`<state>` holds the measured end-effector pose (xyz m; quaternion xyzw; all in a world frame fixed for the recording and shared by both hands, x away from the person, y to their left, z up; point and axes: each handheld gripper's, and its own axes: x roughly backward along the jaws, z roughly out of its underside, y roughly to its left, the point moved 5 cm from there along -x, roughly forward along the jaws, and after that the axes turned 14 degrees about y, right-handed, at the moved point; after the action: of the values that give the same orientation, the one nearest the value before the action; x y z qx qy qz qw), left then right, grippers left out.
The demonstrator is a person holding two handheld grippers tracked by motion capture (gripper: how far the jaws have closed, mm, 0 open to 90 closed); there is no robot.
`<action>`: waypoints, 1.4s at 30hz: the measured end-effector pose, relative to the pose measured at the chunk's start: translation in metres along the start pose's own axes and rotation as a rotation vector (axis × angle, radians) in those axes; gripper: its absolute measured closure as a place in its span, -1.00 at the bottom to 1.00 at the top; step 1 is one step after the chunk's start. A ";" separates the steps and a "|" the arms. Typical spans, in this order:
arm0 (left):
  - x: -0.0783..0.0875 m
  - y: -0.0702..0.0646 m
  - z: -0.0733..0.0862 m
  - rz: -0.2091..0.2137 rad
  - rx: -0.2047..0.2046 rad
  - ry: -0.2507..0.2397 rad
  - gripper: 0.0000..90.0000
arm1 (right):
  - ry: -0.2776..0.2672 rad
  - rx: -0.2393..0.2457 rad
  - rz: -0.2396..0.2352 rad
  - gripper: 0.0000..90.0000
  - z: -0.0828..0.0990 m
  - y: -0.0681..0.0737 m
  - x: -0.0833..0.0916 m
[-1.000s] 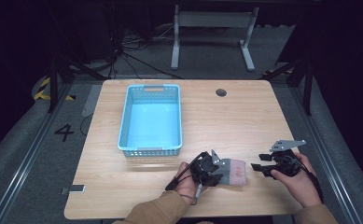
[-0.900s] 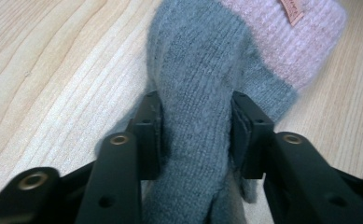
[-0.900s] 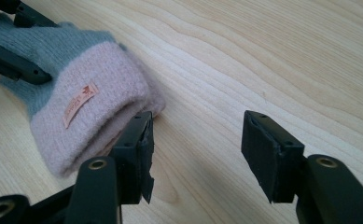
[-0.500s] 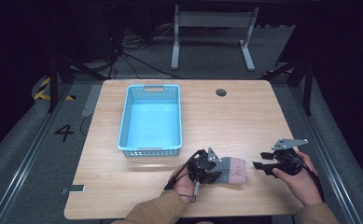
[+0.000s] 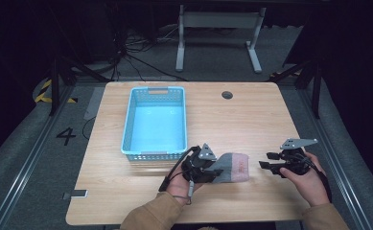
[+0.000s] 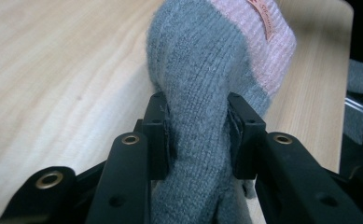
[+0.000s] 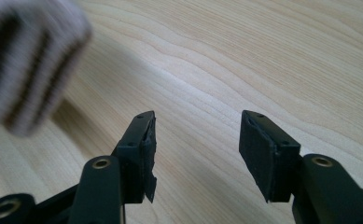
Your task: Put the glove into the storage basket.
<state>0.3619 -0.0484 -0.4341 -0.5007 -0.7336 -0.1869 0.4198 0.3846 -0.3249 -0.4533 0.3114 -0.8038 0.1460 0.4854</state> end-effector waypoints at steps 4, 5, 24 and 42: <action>0.012 0.006 -0.001 0.007 0.008 -0.014 0.47 | -0.004 -0.006 -0.004 0.04 -0.002 -0.002 -0.001; 0.014 0.008 -0.001 0.013 0.014 -0.020 0.47 | -0.006 -0.005 -0.010 0.04 -0.002 -0.002 -0.002; 0.066 0.045 0.002 -0.036 0.030 -0.095 0.46 | -0.016 0.001 -0.030 0.01 -0.009 -0.004 -0.014; 0.103 0.100 0.009 -0.148 0.044 -0.097 0.45 | -0.013 -0.022 -0.021 0.00 0.002 -0.006 -0.011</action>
<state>0.4321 0.0605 -0.3709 -0.4442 -0.7919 -0.1770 0.3797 0.3910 -0.3268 -0.4637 0.3152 -0.8052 0.1301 0.4852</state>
